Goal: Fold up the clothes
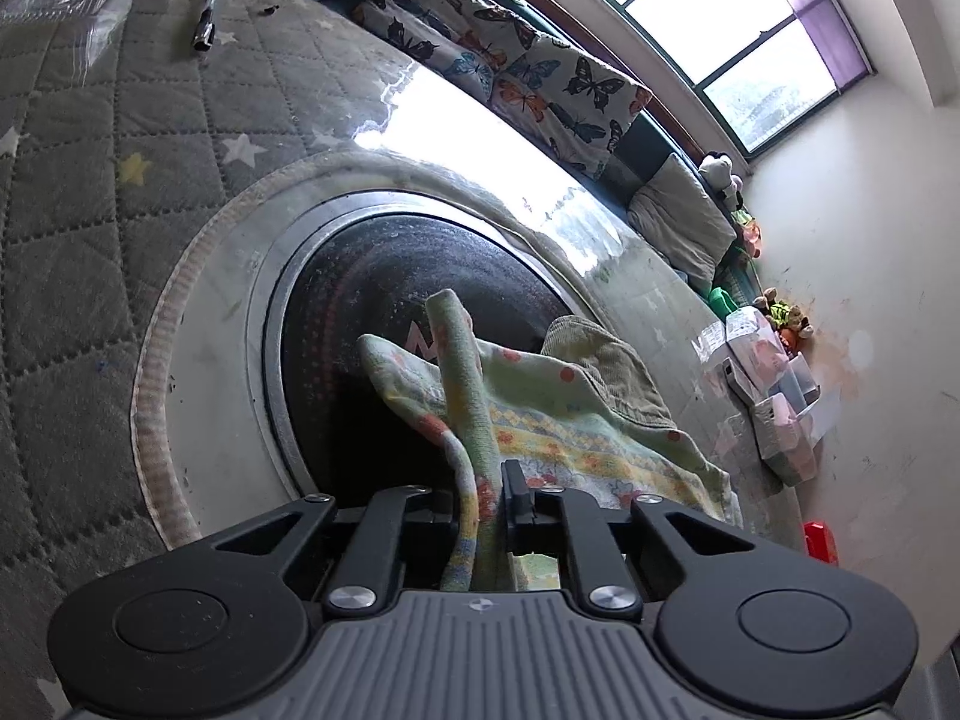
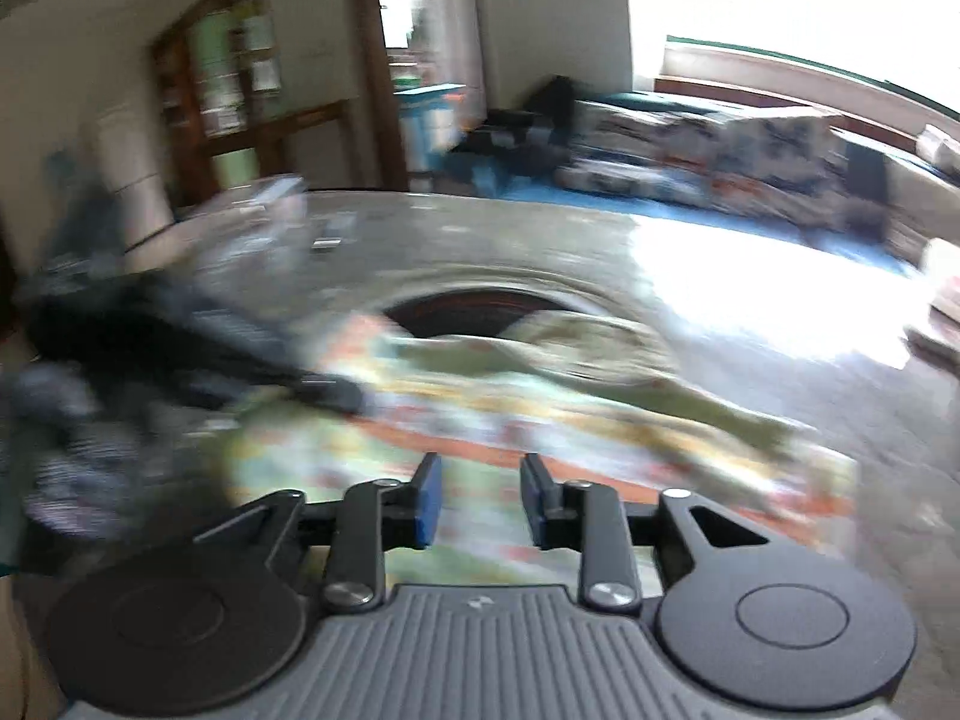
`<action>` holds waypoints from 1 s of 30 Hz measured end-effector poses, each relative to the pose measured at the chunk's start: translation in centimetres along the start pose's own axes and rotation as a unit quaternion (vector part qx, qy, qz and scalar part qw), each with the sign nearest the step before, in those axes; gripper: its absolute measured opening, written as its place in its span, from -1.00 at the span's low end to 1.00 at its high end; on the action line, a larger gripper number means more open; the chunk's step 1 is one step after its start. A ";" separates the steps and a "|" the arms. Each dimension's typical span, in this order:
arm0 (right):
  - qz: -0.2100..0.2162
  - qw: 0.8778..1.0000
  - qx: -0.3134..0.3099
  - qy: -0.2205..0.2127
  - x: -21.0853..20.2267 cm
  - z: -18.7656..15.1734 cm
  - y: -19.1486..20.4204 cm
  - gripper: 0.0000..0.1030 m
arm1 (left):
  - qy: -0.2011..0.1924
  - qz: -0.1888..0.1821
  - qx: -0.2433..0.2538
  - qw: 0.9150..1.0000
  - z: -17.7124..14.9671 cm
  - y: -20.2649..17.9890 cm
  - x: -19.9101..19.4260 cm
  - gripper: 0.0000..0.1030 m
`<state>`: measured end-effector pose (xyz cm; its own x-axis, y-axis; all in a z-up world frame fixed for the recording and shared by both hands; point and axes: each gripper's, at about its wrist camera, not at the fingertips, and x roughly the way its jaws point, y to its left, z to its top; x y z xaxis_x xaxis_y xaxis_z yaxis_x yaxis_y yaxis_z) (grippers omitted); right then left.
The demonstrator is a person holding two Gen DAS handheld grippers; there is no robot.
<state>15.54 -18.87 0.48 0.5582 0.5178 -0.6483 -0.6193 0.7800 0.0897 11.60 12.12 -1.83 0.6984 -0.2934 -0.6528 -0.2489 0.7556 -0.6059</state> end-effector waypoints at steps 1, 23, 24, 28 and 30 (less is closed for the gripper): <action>-0.014 1.000 0.008 -0.001 0.0 -0.1 -0.9 -0.23 | 0.000 0.002 0.002 1.000 0.0 -0.1 0.0 -0.74; -0.088 0.987 0.132 -0.014 1.4 -1.8 -9.6 -0.76 | -0.004 0.033 0.047 0.998 -0.1 -1.2 0.5 -0.74; -0.087 0.987 0.133 -0.015 1.3 -1.8 -9.4 -0.80 | -0.005 0.034 0.050 0.998 -0.1 -1.3 0.5 -0.74; -0.079 0.986 0.139 -0.045 -0.8 -1.9 -9.3 -0.84 | -0.014 0.027 0.067 0.997 0.0 -2.5 -0.2 -0.79; -0.085 0.986 0.136 -0.056 -2.3 -2.0 -9.3 -0.84 | -0.018 0.020 0.077 0.997 0.1 -3.4 -0.6 -0.80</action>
